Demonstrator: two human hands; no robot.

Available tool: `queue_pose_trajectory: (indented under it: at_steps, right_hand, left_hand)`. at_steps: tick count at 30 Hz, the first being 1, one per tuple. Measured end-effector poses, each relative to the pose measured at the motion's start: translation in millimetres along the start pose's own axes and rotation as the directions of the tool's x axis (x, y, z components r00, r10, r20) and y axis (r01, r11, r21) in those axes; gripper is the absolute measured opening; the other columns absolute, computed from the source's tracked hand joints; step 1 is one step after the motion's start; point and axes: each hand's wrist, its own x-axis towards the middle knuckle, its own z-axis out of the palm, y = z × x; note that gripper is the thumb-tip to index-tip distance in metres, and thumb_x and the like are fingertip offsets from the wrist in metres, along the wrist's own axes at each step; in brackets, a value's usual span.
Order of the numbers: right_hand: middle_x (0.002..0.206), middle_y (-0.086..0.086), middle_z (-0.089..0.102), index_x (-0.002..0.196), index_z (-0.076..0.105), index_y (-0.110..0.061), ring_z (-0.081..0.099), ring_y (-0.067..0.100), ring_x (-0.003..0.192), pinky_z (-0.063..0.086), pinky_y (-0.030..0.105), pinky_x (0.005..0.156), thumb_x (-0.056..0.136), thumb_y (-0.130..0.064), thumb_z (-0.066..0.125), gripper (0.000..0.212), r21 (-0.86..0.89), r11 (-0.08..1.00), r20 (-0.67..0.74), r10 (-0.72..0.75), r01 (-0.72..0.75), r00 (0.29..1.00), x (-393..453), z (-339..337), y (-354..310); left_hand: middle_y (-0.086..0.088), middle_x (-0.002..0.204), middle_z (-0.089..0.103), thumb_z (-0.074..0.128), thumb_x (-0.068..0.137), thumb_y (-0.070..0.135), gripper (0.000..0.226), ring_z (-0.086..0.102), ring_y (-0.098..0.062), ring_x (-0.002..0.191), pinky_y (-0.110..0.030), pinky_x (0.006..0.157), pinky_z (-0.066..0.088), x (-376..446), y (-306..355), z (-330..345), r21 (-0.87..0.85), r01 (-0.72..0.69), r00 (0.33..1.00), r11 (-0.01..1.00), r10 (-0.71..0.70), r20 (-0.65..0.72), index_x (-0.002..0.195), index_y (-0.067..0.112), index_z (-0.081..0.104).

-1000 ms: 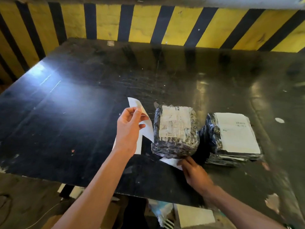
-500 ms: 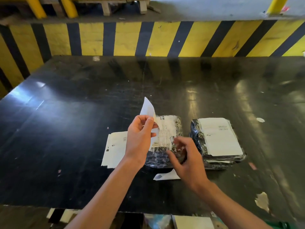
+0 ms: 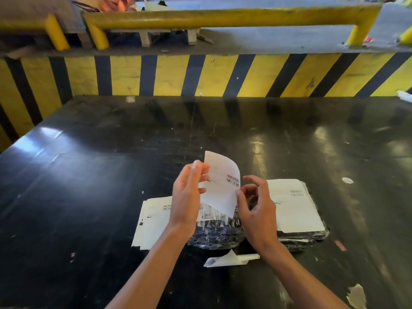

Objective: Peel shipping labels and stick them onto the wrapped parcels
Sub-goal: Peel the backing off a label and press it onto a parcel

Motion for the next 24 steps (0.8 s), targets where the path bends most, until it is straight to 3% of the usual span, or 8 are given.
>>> queue_pose_trajectory:
  at_steps: [2, 6, 9, 12, 14, 17, 20, 24]
  right_hand:
    - [0.096, -0.009, 0.064, 0.115, 0.042, -0.054, 0.062, 0.010, 0.088, 0.053, 0.021, 0.073, 0.094, -0.016, 0.066, 0.050, -0.021, 0.999, 0.042, -0.027, 0.028, 0.999, 5, -8, 4]
    - [0.097, -0.008, 0.065, 0.125, 0.045, -0.038, 0.063, 0.011, 0.089, 0.053, 0.018, 0.074, 0.093, -0.012, 0.067, 0.047, -0.005, 0.996, 0.106, -0.083, 0.084, 0.991, 15, -17, 4]
    - [0.096, -0.009, 0.066, 0.125, 0.045, -0.040, 0.063, 0.011, 0.090, 0.054, 0.018, 0.076, 0.092, -0.011, 0.068, 0.050, 0.022, 0.997, 0.150, -0.076, 0.074, 0.986, 21, -23, 3]
    - [0.096, -0.008, 0.067, 0.122, 0.048, -0.043, 0.063, 0.010, 0.091, 0.053, 0.015, 0.076, 0.092, -0.008, 0.067, 0.049, 0.047, 0.997, 0.197, -0.069, 0.061, 0.978, 25, -29, 2]
    - [0.097, -0.007, 0.067, 0.122, 0.050, -0.040, 0.063, 0.008, 0.092, 0.053, 0.015, 0.075, 0.093, -0.010, 0.066, 0.045, 0.070, 0.997, 0.213, -0.046, 0.032, 0.976, 27, -31, 1]
    - [0.095, -0.005, 0.067, 0.123, 0.053, -0.039, 0.063, 0.010, 0.091, 0.056, 0.019, 0.073, 0.094, -0.013, 0.064, 0.041, 0.075, 0.997, 0.182, 0.010, -0.024, 0.983, 30, -33, 4]
    - [0.094, -0.007, 0.067, 0.125, 0.056, -0.039, 0.062, 0.007, 0.089, 0.058, 0.022, 0.068, 0.096, -0.015, 0.061, 0.037, -0.011, 0.999, 0.174, 0.049, -0.047, 0.983, 33, -28, 14]
    - [0.103, -0.005, 0.062, 0.135, 0.059, -0.032, 0.059, 0.008, 0.088, 0.055, 0.019, 0.073, 0.099, -0.016, 0.055, 0.039, -0.226, 0.973, 0.249, 0.105, -0.047, 0.963, 35, -11, 25]
  left_hand:
    - [0.008, 0.113, 0.067, 0.054, 0.100, 0.030, 0.015, 0.063, -0.012, 0.107, -0.035, 0.092, 0.054, 7, -10, -5, 0.151, -0.092, 0.995, 0.984, 0.096, -0.022, 0.111, 0.026, 0.063]
    - [0.009, 0.132, 0.059, 0.061, 0.096, 0.023, 0.038, 0.057, -0.009, 0.119, -0.027, 0.099, 0.050, 16, -34, -9, 0.412, -0.152, 0.988, 0.898, 0.138, 0.063, 0.131, 0.036, 0.054]
    - [0.011, 0.127, 0.063, 0.060, 0.097, 0.025, 0.040, 0.059, -0.007, 0.116, -0.026, 0.097, 0.050, 21, -41, -9, 0.407, -0.142, 0.989, 0.902, 0.111, 0.100, 0.132, 0.042, 0.051]
    - [0.013, 0.123, 0.064, 0.060, 0.097, 0.024, 0.042, 0.061, -0.001, 0.110, -0.020, 0.085, 0.055, 24, -42, -8, 0.382, -0.124, 0.986, 0.916, 0.071, 0.150, 0.132, 0.047, 0.051]
    - [0.013, 0.116, 0.065, 0.061, 0.097, 0.022, 0.042, 0.062, 0.002, 0.102, -0.014, 0.079, 0.055, 26, -42, -8, 0.400, -0.138, 0.985, 0.906, 0.085, 0.148, 0.131, 0.045, 0.053]
    - [0.013, 0.106, 0.067, 0.061, 0.095, 0.016, 0.040, 0.063, -0.005, 0.094, -0.016, 0.079, 0.056, 23, -43, -10, 0.430, -0.184, 0.982, 0.884, 0.145, 0.124, 0.126, 0.041, 0.058]
    - [0.008, 0.098, 0.068, 0.061, 0.095, 0.010, 0.040, 0.061, -0.008, 0.081, -0.018, 0.069, 0.056, 18, -46, -16, 0.459, -0.197, 0.979, 0.867, 0.151, 0.136, 0.126, 0.034, 0.062]
    - [0.003, 0.107, 0.066, 0.058, 0.097, 0.012, 0.039, 0.058, -0.007, 0.080, -0.009, 0.066, 0.050, 17, -49, -20, 0.592, -0.179, 0.982, 0.785, 0.111, 0.150, 0.133, 0.026, 0.060]
